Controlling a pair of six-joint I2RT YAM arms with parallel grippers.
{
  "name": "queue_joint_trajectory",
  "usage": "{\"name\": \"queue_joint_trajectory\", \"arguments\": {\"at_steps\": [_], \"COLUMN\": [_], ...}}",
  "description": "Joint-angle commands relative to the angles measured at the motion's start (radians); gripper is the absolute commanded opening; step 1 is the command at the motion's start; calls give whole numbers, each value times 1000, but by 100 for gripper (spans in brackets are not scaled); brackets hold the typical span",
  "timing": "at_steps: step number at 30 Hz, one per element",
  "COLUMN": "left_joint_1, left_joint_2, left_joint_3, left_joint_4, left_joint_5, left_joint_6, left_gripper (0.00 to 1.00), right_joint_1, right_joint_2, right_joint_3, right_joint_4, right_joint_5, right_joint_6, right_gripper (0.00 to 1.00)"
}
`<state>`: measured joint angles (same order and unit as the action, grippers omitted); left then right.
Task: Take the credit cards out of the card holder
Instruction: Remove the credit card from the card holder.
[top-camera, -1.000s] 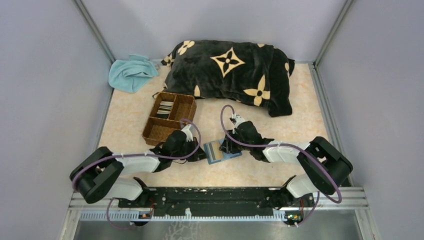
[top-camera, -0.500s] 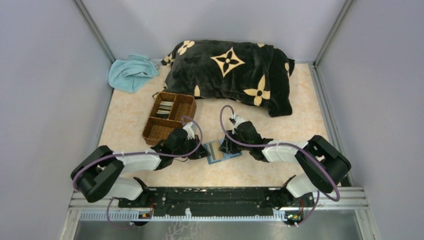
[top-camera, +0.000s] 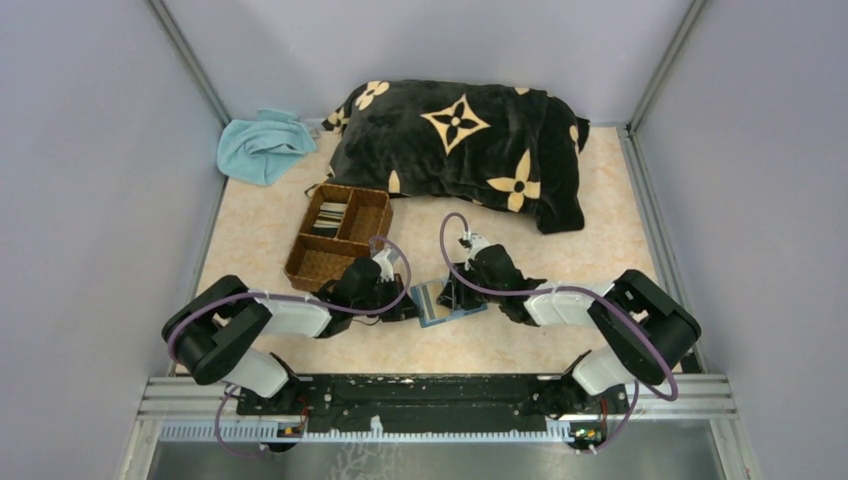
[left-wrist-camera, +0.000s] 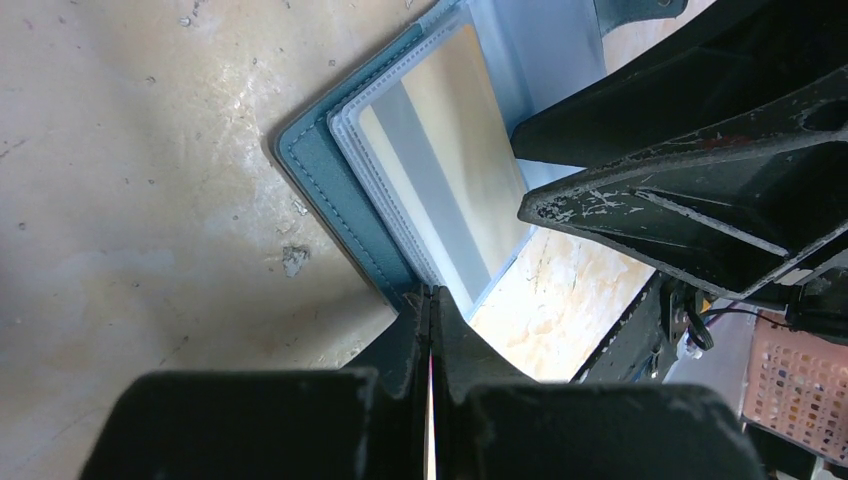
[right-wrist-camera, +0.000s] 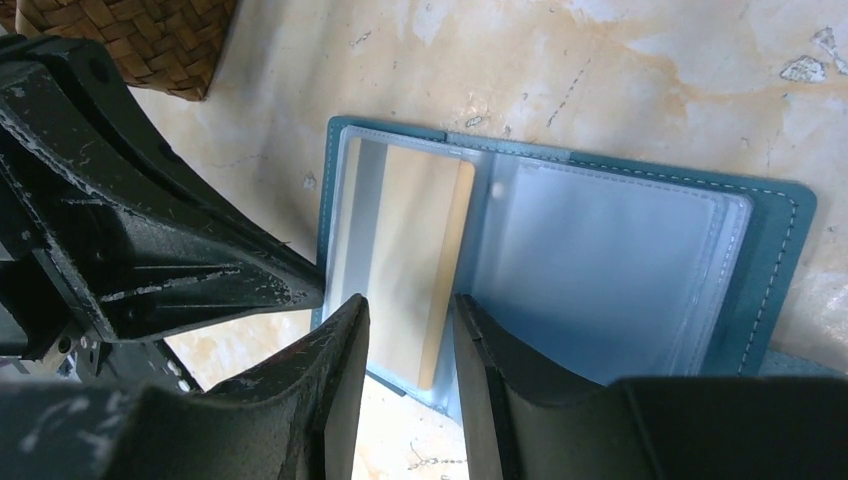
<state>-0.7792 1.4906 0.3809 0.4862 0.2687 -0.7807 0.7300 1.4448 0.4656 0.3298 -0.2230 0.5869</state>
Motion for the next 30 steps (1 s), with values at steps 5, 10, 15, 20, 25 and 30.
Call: {"name": "queue_joint_trajectory", "arguments": {"at_steps": [5,10,15,20,25,30], "left_joint_1": [-3,-3,-3,-3,-2,-3], "left_joint_2": [8,24,24,10,-1,6], "left_joint_3": [-14,-3,-6,-12,-11,-11], "left_joint_4": [11,12,12,7,-1,-1], "left_joint_5": [-5,2,5,4,4,4], "left_joint_6": [15,12,12,12,14,15], "left_gripper": [0,0,0,0,0,0], "right_joint_1": [-6,-11,-26,-27,-27,-27], "right_joint_2": [26,31,0,-24,-19,1], "right_joint_3": [-11,-32,-55,-5,31,17], "right_joint_4": [85,162,180,9,-99,-65], "right_joint_5": [-41,-111,-118,6,81,54], "right_joint_6": [12,35,50,-41,-100,-90], "right_gripper": [38,38,38,38,38,39]}}
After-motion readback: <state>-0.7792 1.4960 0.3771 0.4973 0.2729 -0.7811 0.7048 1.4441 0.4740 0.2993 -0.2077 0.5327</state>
